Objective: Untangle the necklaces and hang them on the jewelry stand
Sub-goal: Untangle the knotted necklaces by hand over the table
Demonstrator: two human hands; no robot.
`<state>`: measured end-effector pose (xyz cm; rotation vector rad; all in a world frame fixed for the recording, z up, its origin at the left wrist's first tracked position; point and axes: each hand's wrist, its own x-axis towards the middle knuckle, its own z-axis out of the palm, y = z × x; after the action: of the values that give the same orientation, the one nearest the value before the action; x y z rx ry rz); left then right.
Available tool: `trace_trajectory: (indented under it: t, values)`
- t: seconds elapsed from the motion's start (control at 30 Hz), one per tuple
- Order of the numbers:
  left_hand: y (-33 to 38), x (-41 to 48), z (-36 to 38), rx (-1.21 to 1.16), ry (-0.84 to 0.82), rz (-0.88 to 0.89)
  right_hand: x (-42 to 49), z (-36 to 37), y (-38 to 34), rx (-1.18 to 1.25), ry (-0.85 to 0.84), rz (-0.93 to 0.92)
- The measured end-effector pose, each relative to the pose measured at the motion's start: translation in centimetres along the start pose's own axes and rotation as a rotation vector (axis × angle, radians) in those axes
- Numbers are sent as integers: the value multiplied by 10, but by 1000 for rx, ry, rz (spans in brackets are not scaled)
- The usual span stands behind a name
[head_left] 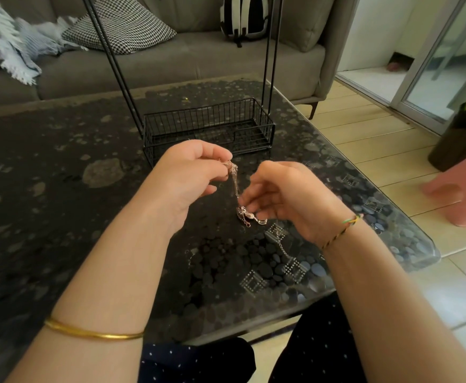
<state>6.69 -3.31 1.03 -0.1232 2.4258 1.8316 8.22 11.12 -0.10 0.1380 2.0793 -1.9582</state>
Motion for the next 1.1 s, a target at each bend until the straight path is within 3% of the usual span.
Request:
trace_trajectory:
  t: [0.13, 0.27, 0.33, 0.4, 0.5, 0.77, 1.1]
  values:
    - [3, -2, 0, -124, -34, -25, -1, 4, 2, -166, -116, 9]
    - [4, -3, -1, -168, -67, -32, 5, 3, 12, -420, 169, -182]
    - [3, -3, 0, -141, -90, -18, 5, 1, 10, -293, 179, -189]
    - [3, -3, 1, -118, -108, -3, 4, 0, 7, -130, 50, -148]
    - [3, -4, 1, -104, -131, 19, 2, 1, 6, -124, -45, -148]
    - [2, -3, 0, -49, -166, 51, 4, -5, 8, -202, 235, -279]
    - [2, -4, 0, -47, -145, 69, 1, -6, 4, -51, 210, -205]
